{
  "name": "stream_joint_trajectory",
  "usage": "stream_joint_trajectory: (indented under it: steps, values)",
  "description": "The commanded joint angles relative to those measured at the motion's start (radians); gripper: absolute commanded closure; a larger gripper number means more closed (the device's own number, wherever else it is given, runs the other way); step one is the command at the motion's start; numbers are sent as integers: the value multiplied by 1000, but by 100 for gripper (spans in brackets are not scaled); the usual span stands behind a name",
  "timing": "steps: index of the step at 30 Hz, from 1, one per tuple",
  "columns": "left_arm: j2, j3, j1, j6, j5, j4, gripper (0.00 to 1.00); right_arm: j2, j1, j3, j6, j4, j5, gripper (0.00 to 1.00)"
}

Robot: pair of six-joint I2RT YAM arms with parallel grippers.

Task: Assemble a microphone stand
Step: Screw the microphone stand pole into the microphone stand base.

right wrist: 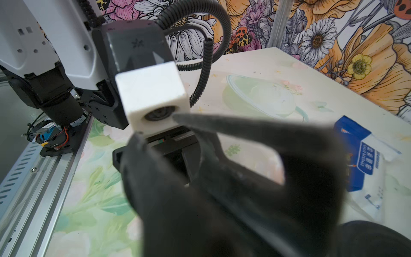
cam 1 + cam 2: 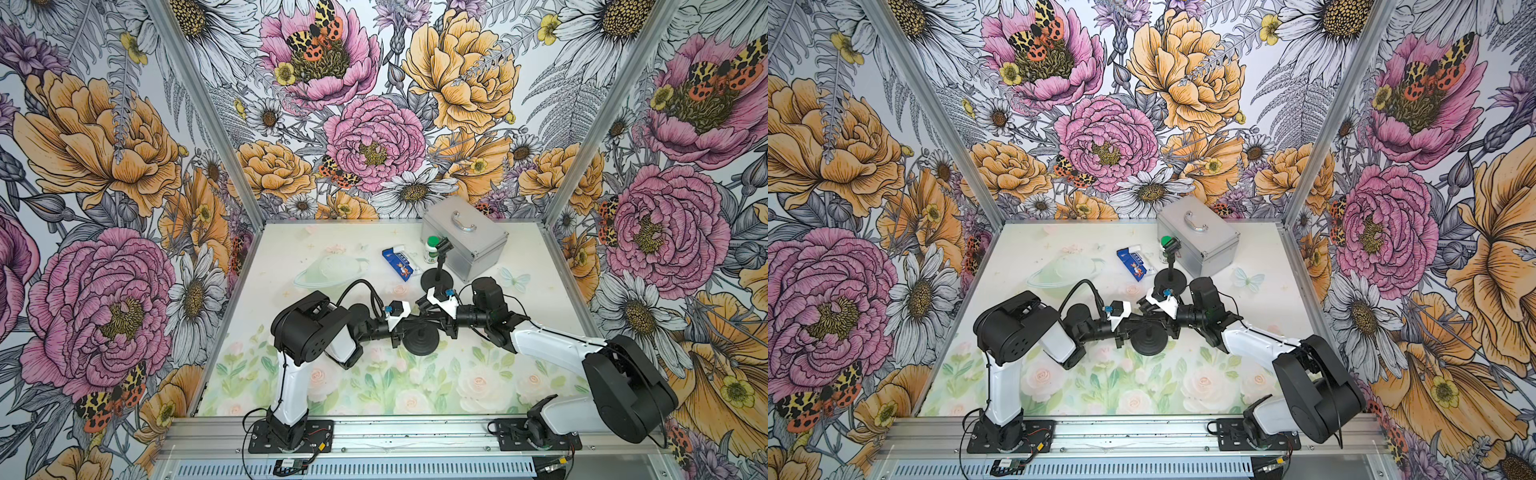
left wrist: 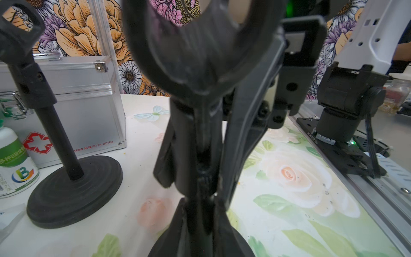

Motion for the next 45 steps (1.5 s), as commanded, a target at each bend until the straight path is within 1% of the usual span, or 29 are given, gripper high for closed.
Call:
stream_joint_trajectory:
  steps: [1,3,4,5,6,8,9,10,12,13,14,15,16,18,19,21,25,28,31,33,35,38,39,40,41,42,43,44,45]
  values:
    - [17,-12,-1,13,-18,-38,77,-6,42,-68,142,196,112,98]
    - [11,-9,-3,5,-10,-38,74,-35,119,-175,253,370,402,100]
    - [12,-7,-4,5,-7,-39,73,-45,174,-221,287,432,576,100]
    - [13,-6,-6,0,-6,-39,73,-49,251,-260,325,489,793,100]
    - [15,-3,-7,-4,-9,-38,73,-46,331,-289,363,532,993,100]
    - [17,-1,-4,-14,-11,-39,73,-22,451,-294,442,533,1302,100]
    - [18,0,-4,-15,-11,-38,72,-9,490,-290,457,527,1379,100]
    - [18,2,-5,-16,-11,-37,73,2,518,-289,455,533,1408,100]
    - [21,2,-5,-16,-12,-37,76,20,536,-295,421,564,1367,100]
    - [21,0,-4,-13,-13,-38,77,18,535,-304,383,588,1314,100]
    - [20,-2,-4,-11,-15,-38,78,5,531,-310,323,604,1236,95]
    - [18,-4,-4,-9,-15,-38,79,-18,516,-310,287,584,1150,75]
    - [17,-4,-5,-8,-15,-38,79,-45,484,-308,268,547,1044,64]
    - [18,-6,-4,-8,-24,-37,80,-125,372,-292,234,420,685,56]
    - [17,-7,-5,-8,-31,-38,80,-154,329,-285,222,379,573,52]
    - [20,-9,-5,-7,-34,-37,80,-204,243,-268,180,286,416,51]
    - [18,-12,-8,-5,-30,-38,80,-226,148,-190,49,53,232,50]
    - [15,-18,-9,-4,-29,-38,79,-179,110,-129,24,11,93,50]
    - [10,-21,-9,-2,-29,-38,79,-105,81,-64,18,-1,25,52]
    - [9,-23,-9,-3,-29,-38,79,-60,68,-30,18,-2,-2,58]
    - [12,-23,-10,-3,-28,-38,78,-24,49,0,31,-1,-41,74]
    - [8,-26,-9,-3,-39,-37,78,-22,50,-18,75,52,16,91]
    - [7,-27,-6,-5,-45,-37,78,-35,57,-48,105,105,74,95]
    - [4,-29,-3,-9,-54,-38,79,-55,74,-99,154,206,183,99]
    - [3,-30,0,-13,-62,-38,79,-74,107,-167,220,332,343,100]
    - [3,-31,3,-19,-65,-38,79,-84,146,-220,284,428,554,100]
    - [3,-30,7,-24,-68,-37,79,-89,214,-260,365,496,828,100]
    - [4,-30,7,-25,-71,-38,79,-85,285,-288,412,533,1051,100]
    - [5,-29,7,-25,-71,-38,79,-70,371,-304,418,563,1185,100]
